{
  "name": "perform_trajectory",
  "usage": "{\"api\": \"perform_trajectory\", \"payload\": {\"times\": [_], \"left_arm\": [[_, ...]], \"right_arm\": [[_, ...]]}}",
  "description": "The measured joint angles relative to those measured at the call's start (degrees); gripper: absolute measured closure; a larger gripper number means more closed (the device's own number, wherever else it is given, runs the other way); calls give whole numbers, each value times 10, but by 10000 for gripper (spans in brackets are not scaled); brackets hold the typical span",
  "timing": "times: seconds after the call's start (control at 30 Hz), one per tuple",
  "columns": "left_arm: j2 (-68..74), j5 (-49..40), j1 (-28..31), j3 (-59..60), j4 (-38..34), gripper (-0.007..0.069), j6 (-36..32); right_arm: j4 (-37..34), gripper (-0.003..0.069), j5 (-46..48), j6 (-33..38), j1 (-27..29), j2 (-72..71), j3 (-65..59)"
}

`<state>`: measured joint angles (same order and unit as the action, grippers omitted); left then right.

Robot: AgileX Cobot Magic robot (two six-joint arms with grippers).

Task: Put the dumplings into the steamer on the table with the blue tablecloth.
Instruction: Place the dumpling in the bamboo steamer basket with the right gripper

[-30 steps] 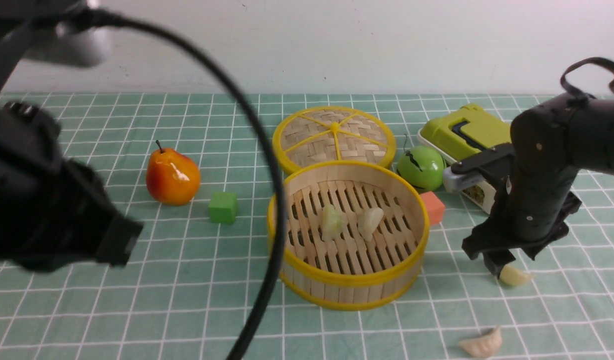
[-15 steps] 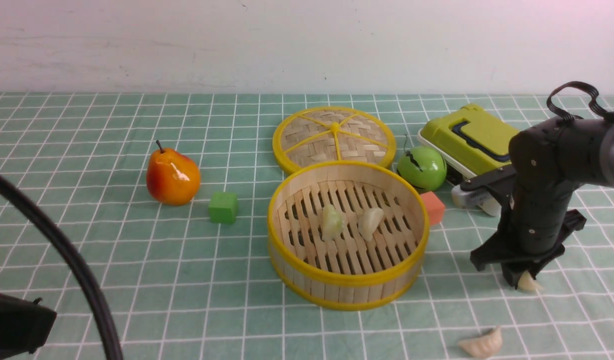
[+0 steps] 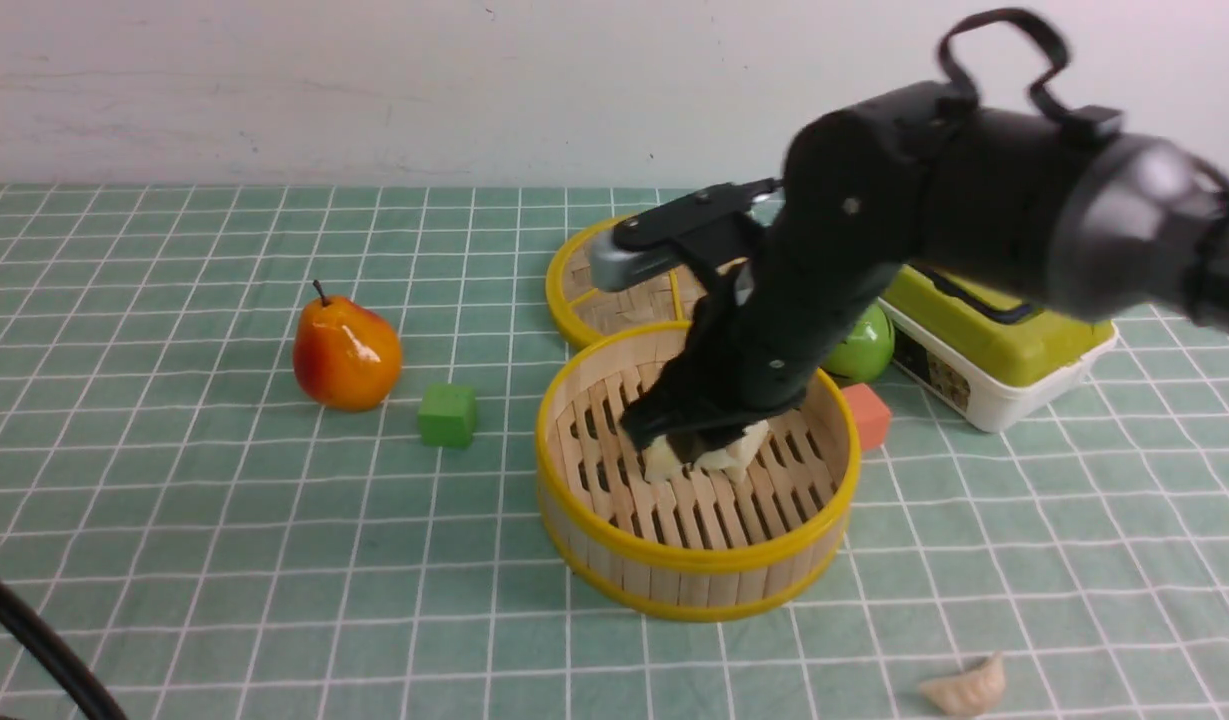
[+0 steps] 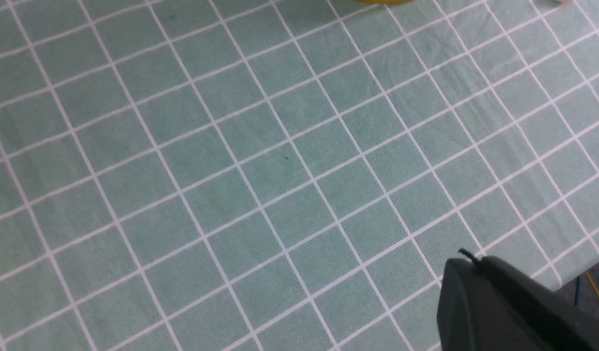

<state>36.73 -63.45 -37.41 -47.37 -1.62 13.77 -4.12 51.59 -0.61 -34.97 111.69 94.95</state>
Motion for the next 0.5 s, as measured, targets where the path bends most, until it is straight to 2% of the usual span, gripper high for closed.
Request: {"api": "perform_trajectory", "payload": {"times": [0.27, 0.33, 0.5], "left_arm": [[0, 2, 0, 3, -16, 636, 0], [0, 2, 0, 3, -16, 635, 0], [0, 3, 0, 3, -18, 630, 0]], "right_arm": [[20, 446, 44, -31, -11, 131, 107], [21, 426, 56, -31, -11, 141, 123], [21, 269, 90, -31, -11, 148, 135]]}}
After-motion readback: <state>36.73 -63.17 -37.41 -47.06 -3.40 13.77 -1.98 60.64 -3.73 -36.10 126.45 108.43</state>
